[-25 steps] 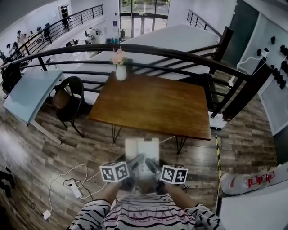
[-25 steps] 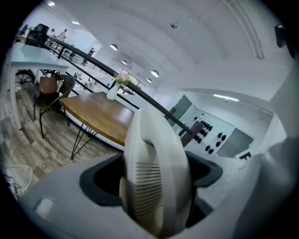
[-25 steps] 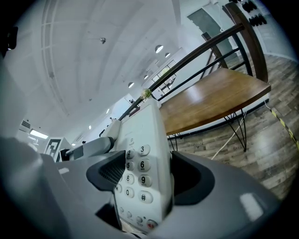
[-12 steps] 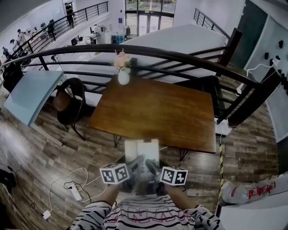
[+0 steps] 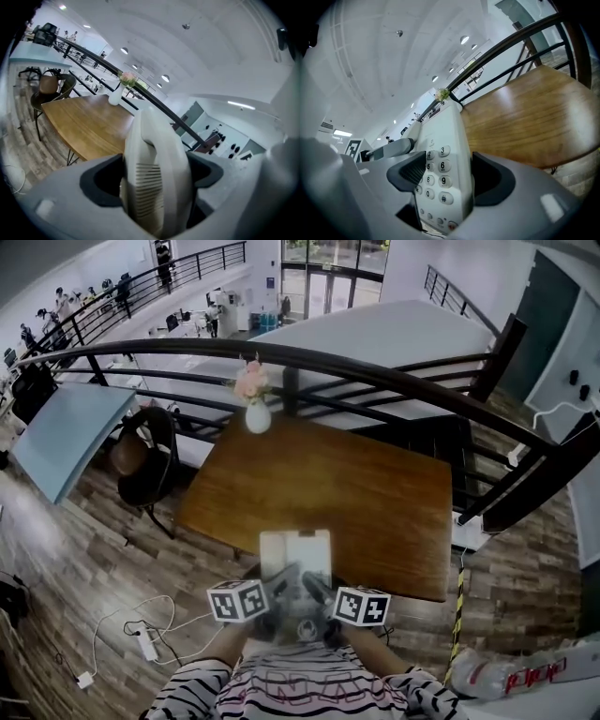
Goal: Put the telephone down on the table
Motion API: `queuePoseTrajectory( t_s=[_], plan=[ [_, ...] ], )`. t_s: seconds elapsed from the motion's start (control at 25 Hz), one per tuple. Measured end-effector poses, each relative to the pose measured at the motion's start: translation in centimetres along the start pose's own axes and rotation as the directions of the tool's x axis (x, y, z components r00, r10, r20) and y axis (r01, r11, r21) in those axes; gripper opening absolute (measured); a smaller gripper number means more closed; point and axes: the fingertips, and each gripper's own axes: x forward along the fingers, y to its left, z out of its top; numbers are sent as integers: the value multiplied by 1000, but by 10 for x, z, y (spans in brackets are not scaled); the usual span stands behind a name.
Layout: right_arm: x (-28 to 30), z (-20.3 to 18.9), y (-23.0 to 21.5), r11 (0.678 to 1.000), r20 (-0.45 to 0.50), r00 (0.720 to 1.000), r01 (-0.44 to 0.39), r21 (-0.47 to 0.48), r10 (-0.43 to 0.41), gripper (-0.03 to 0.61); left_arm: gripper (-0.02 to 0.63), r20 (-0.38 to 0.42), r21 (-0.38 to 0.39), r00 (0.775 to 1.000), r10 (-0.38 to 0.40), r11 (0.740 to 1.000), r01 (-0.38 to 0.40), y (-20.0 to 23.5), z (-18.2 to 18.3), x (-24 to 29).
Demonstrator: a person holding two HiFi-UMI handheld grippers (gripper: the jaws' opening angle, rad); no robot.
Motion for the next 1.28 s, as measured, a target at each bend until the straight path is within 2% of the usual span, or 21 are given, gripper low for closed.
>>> queuePoseTrajectory(
  t_s=[0.44, 0.68, 0.84, 1.28],
  plan=[
    [35, 67, -39, 999, -41, 999, -27, -19, 27, 302, 413, 33, -25, 999, 34, 999, -33, 5, 40, 70],
    [63, 90, -49, 1000, -31, 999, -11, 1, 11, 302, 413, 5, -17, 1000, 29, 999, -29, 24, 63, 98],
    [82, 108, -56, 1000, -4, 1000, 14, 18, -14, 304, 413, -21, -6, 1000, -4, 1000, 4, 34, 80, 120],
    [168, 171, -59, 991, 59, 995, 73, 110, -80, 301, 413, -133, 30, 989, -61, 997, 66, 88, 163, 181]
  ],
)
